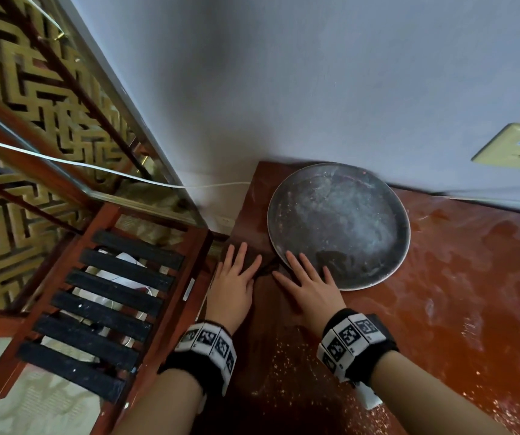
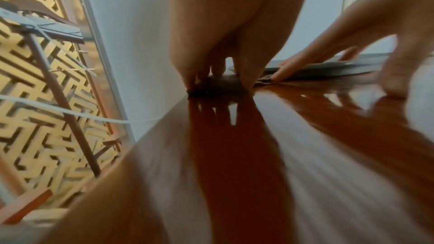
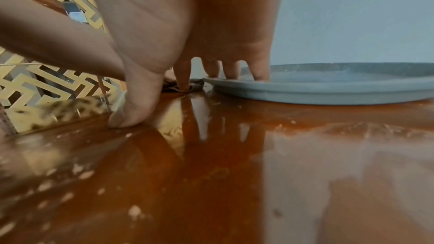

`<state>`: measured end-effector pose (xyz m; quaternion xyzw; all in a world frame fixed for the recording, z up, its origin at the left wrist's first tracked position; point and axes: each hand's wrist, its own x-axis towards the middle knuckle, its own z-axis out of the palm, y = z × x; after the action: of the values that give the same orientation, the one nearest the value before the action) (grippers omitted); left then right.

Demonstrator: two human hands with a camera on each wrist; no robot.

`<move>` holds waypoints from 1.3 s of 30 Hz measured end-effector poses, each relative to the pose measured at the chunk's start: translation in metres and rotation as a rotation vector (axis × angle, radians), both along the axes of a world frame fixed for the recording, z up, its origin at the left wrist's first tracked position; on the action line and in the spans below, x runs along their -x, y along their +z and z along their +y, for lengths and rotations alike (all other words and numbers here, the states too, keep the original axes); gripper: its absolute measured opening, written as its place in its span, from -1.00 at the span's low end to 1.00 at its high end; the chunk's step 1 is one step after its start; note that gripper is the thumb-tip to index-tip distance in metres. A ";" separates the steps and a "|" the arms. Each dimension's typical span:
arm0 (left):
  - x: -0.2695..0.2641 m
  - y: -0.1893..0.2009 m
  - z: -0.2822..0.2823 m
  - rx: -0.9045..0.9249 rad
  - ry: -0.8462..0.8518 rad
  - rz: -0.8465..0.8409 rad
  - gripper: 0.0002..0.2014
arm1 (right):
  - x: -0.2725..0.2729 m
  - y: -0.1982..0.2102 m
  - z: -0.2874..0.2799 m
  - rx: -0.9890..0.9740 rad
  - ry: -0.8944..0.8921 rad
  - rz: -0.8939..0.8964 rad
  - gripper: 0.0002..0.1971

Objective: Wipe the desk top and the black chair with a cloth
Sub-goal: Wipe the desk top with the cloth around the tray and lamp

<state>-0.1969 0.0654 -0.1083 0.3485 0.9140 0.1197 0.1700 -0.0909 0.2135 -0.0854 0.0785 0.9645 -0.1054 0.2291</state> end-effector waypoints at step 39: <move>-0.025 0.005 -0.003 -0.058 -0.053 0.048 -0.53 | -0.052 0.000 0.009 -0.034 -0.123 0.235 0.13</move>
<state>-0.1720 0.0628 -0.1035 0.3799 0.9045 0.1331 0.1410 -0.0387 0.2223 -0.0858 0.1283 0.9797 -0.1114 0.1063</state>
